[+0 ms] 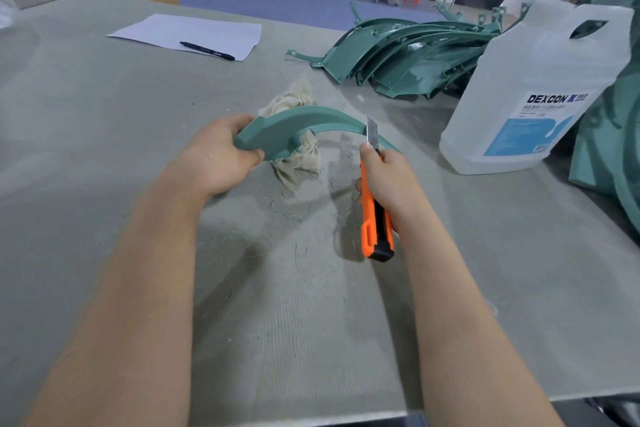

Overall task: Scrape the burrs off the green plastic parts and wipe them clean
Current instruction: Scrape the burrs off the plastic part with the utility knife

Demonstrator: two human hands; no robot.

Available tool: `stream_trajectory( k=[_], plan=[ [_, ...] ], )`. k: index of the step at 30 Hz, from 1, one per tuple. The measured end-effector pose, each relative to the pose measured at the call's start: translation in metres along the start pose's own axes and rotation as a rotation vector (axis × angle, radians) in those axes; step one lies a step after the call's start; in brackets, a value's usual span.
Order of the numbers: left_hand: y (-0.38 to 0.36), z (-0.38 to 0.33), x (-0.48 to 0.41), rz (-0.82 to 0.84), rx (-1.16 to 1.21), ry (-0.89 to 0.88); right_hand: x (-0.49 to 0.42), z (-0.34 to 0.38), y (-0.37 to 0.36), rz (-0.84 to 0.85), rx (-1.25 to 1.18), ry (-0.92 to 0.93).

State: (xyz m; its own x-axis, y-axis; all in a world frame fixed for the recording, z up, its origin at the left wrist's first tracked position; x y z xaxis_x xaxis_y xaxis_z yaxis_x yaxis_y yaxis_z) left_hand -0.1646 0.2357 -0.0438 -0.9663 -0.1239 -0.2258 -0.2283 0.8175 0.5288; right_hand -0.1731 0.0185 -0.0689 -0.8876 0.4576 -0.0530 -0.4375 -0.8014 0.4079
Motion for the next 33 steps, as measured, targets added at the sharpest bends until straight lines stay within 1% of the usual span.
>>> stream_trajectory(
  k=[2, 6, 10, 15, 22, 29, 33],
  plan=[
    [0.000, 0.000, 0.000, -0.004, -0.001, 0.002, 0.002, 0.001, -0.001, 0.022, -0.018, -0.011],
    [-0.001, -0.001, 0.000, -0.005, -0.012, -0.002, 0.013, 0.010, -0.014, 0.077, -0.046, 0.057],
    [-0.001, 0.001, 0.000, -0.003, -0.001, 0.002, 0.019, 0.016, -0.019, 0.083, -0.035, 0.096],
    [-0.001, 0.001, -0.001, 0.001, -0.006, 0.001, 0.022, 0.020, -0.015, 0.103, -0.084, 0.097],
    [0.000, 0.002, -0.001, 0.003, -0.033, 0.005, 0.039, 0.035, -0.027, 0.161, -0.103, 0.240],
    [0.000, 0.000, -0.001, 0.000, -0.047, -0.002, 0.042, 0.037, -0.021, 0.208, -0.102, 0.241],
    [0.000, -0.003, 0.000, 0.002, -0.051, -0.018, 0.050, 0.042, -0.024, 0.256, -0.101, 0.299]
  ],
)
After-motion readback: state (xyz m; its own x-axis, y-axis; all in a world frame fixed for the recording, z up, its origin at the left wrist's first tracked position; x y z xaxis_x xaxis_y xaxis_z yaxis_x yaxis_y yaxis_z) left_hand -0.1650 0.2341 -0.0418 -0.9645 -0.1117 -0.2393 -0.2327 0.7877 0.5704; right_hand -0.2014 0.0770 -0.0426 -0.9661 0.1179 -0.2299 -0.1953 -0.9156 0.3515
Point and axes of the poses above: each hand's wrist, its own x-axis away from the middle knuckle, its own y-axis out of the back of the hand, z = x × y, the point moved 4 cm from there along -x, towards the middle knuckle, and after that the axes turned 13 degrees about -z, right-handed, at the moved point
